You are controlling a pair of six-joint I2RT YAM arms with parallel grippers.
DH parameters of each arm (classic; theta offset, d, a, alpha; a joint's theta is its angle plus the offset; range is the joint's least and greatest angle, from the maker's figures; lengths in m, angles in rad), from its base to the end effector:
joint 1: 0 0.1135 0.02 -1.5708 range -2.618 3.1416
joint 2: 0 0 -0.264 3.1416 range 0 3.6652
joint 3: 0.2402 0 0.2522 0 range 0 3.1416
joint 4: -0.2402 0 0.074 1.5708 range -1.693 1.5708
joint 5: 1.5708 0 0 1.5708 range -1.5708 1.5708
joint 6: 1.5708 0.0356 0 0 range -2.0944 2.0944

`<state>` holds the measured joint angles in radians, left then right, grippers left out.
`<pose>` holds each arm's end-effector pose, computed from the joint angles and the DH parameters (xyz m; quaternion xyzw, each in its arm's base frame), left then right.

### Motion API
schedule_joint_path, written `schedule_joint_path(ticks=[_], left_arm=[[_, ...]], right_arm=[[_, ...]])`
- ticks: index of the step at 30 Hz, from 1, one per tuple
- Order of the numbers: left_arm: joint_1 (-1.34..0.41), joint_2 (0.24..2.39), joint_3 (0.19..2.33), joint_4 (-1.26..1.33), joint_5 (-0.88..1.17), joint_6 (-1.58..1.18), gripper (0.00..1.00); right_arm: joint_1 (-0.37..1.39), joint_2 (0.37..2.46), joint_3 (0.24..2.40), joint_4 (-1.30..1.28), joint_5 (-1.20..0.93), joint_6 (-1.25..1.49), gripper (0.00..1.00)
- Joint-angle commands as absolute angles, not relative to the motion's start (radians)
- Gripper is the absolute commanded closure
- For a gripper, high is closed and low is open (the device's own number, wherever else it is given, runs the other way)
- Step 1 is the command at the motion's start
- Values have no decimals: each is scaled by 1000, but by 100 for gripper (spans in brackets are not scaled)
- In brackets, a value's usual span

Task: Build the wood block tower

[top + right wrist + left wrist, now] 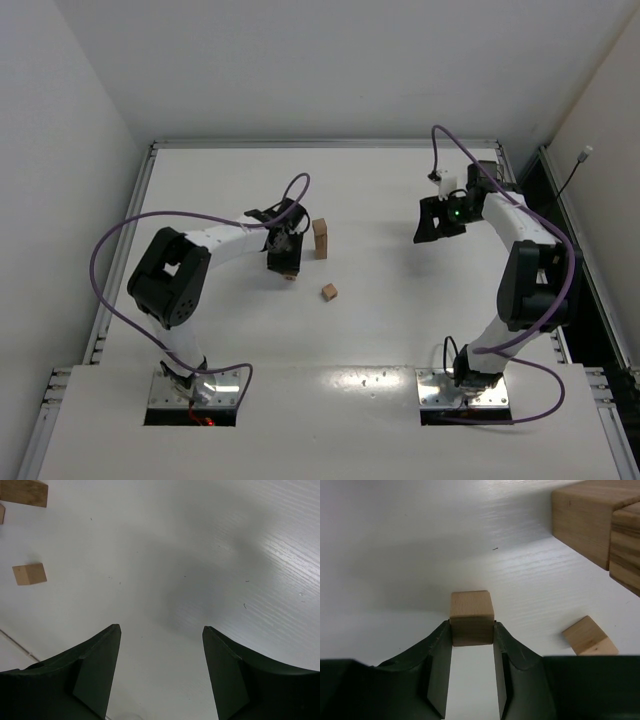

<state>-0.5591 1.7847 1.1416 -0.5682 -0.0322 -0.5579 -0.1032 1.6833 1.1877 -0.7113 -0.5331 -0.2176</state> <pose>0.2944 -0.1829 0.1700 -0.0023 0.9838 -0.0813 0.1600 0.3310 -0.0161 0.2143 -0.1018 0.9445 0.2278 0.2137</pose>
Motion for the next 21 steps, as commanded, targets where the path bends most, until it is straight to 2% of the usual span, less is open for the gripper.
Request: schedule_joint_path(ticks=[1,5,9,16,17,21], left_arm=[[-548,1775,1161,-543,-17,-534,98],[-522,1709,1161,-543,-43,-451,100],[-431,1620,1193,-572,18,-216,100],[-278,1597,1388,-739,349,228,100],[-269,1597,1413,-758,429,267,100],[-268,1669,1578,-883,535,418,100]], right_arm=[[-109,1681,1198,-690,-565,-230,37],[-109,1681,1198,-690,-574,-230,37],[-109,1681,1198,-690,-610,-239,38],[-91,1690,1198,-690,-632,-259,40],[-91,1690,1198,-690,-632,-259,40],[-91,1681,1198,-690,-656,-270,40]])
